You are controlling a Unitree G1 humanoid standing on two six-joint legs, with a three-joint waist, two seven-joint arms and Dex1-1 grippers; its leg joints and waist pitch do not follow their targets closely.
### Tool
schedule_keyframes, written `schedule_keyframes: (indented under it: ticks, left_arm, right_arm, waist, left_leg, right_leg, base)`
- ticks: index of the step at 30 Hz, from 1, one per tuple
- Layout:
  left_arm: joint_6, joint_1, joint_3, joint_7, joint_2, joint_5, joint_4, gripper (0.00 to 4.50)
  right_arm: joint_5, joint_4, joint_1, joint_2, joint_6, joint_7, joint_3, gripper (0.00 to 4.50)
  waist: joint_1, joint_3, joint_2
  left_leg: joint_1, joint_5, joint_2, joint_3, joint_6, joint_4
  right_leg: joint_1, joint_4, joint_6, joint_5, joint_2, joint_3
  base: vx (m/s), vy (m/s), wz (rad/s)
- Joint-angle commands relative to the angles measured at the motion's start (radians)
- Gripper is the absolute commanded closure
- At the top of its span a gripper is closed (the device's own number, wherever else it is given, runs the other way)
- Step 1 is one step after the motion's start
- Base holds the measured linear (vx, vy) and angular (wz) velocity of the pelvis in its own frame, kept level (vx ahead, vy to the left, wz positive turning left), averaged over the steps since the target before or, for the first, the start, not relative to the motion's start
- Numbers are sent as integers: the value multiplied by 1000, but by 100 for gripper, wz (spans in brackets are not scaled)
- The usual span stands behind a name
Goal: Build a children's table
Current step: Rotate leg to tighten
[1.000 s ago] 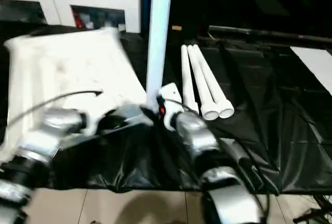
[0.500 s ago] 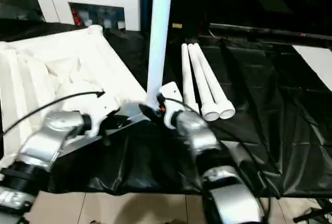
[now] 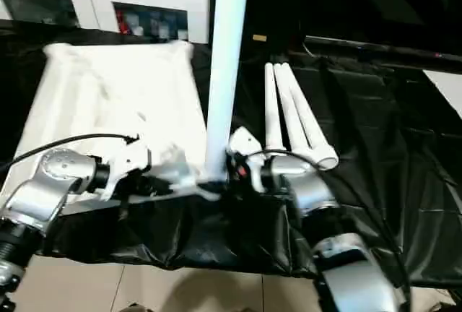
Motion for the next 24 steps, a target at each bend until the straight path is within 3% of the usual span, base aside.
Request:
schedule_keyframes:
  ticks: [1, 8, 11, 13, 14, 15, 17, 18, 20, 22, 24]
  left_arm:
    - [-23, -35, -35, 1, -26, -6, 7, 450]
    - [14, -36, -4, 70, -56, -10, 13, 450]
    - [70, -38, 31, 174, -98, -17, 12, 450]
    - [92, -40, 44, 242, -121, -2, 13, 450]
    - [109, -40, 51, 281, -134, 8, 11, 450]
    - [109, -40, 51, 281, -134, 8, 11, 450]
    - [198, -26, 69, 434, -201, 49, -34, 450]
    - [217, -21, 69, 471, -224, 62, -54, 450]
    - [235, -15, 65, 498, -247, 70, -76, 450]
    - [260, -7, 48, 515, -283, 69, -110, 450]
    - [251, -8, 32, 513, -291, 68, -107, 450]
  right_arm:
    - [10, -29, 10, 30, 19, 58, 63, 126]
    - [35, -46, 29, 74, 53, -7, 29, 174]
    - [28, -19, 30, 121, 64, -147, -4, 177]
    - [7, 16, 22, 157, 52, -259, -26, 180]
    - [-3, 39, 14, 177, 46, -328, -40, 180]
    - [-3, 39, 14, 177, 46, -328, -40, 181]
    - [-5, 136, -28, 269, 76, -592, -106, 181]
    - [-7, 152, -34, 295, 75, -650, -116, 181]
    - [-14, 159, -37, 317, 74, -696, -120, 182]
    - [-33, 155, -34, 343, 62, -742, -113, 182]
    - [-28, 155, -36, 350, 57, -746, -118, 126]
  waist:
    - [1, -60, 11]
    - [5, -59, 10]
    - [0, -55, 9]
    - [-5, -53, 13]
    - [-12, -54, 11]
    - [-12, -54, 11]
    - [-29, -55, 16]
    - [-32, -55, 13]
    - [-35, -57, 14]
    - [-34, -61, 10]
    - [-32, -62, 9]
  left_leg:
    - [11, -213, 35, -6, 26, -59]
    - [11, -214, 34, -7, 19, -60]
    - [16, -268, 31, -13, -9, -64]
    - [19, -287, 32, -14, -19, -66]
    - [17, -292, 32, -16, -26, -66]
    - [17, -292, 32, -16, -26, -66]
    - [16, -291, 32, -18, -36, -67]
    - [17, -291, 32, -19, -39, -67]
    - [15, -287, 30, -18, -28, -63]
    - [11, -250, 29, -13, -8, -61]
    - [10, -231, 27, -10, 6, -59]
  right_leg:
    - [48, -73, -188, -224, -79, 55]
    - [47, -74, -183, -234, -79, 54]
    - [44, -85, -156, -356, -84, 54]
    - [37, -91, -146, -386, -83, 55]
    - [40, -90, -141, -396, -84, 54]
    - [40, -90, -141, -396, -84, 54]
    - [38, -88, -151, -376, -82, 55]
    - [39, -88, -152, -377, -82, 54]
    - [41, -90, -147, -370, -83, 53]
    - [43, -83, -156, -291, -79, 55]
    - [43, -81, -161, -255, -77, 56]
  base:
    - [0, 0, 0]
    - [0, 0, 0]
    - [0, 0, 0]
    - [0, 0, 0]
    - [0, 0, 0]
    - [0, 0, 0]
    - [0, 0, 0]
    - [0, 0, 0]
    - [0, 0, 0]
    - [0, 0, 0]
    - [0, 0, 0]
